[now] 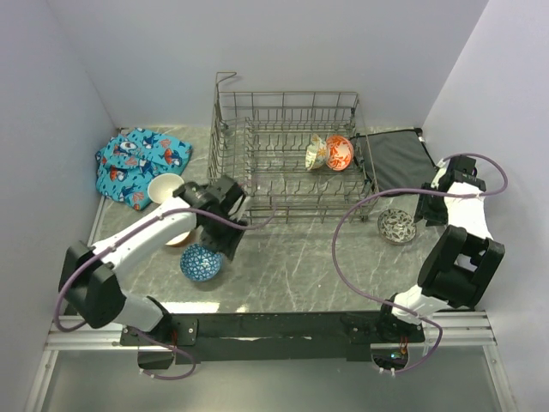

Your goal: Load the bowls into the dish rack

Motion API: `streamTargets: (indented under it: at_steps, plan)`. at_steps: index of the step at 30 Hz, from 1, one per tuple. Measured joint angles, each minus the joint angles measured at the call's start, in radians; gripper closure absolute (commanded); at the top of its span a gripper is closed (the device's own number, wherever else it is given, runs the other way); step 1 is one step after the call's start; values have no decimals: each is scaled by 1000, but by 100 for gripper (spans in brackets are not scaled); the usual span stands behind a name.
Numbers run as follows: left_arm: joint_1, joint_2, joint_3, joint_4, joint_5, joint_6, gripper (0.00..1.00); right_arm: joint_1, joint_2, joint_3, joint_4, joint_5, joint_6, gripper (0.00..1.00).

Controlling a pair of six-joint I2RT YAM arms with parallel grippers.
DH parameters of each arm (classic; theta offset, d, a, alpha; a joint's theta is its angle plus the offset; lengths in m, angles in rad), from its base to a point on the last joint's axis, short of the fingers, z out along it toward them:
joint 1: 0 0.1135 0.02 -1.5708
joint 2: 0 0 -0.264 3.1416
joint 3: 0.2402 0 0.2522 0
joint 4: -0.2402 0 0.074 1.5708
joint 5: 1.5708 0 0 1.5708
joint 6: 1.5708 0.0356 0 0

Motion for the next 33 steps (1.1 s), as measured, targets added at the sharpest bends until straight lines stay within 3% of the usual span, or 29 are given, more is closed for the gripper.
streamTargets:
  at_steps: [3,5,9,18,24,33]
  plan:
    - [56,6,-191,-10,-28,-60,38,0,8,0,2,-3,3,55]
    - [75,33,-236,-40,-52,-78,36,0,8,0,5,-5,3,55]
    - [79,27,-232,-29,-58,-107,32,0,8,-3,11,-11,6,55]
    - [67,19,-244,12,-70,-143,38,0,8,-18,21,-17,15,55]
    - [19,-76,-307,47,-121,-179,36,0,8,-18,23,-20,22,55]
    - [0,-95,-409,159,-183,-220,39,0,9,-8,23,-29,31,55]
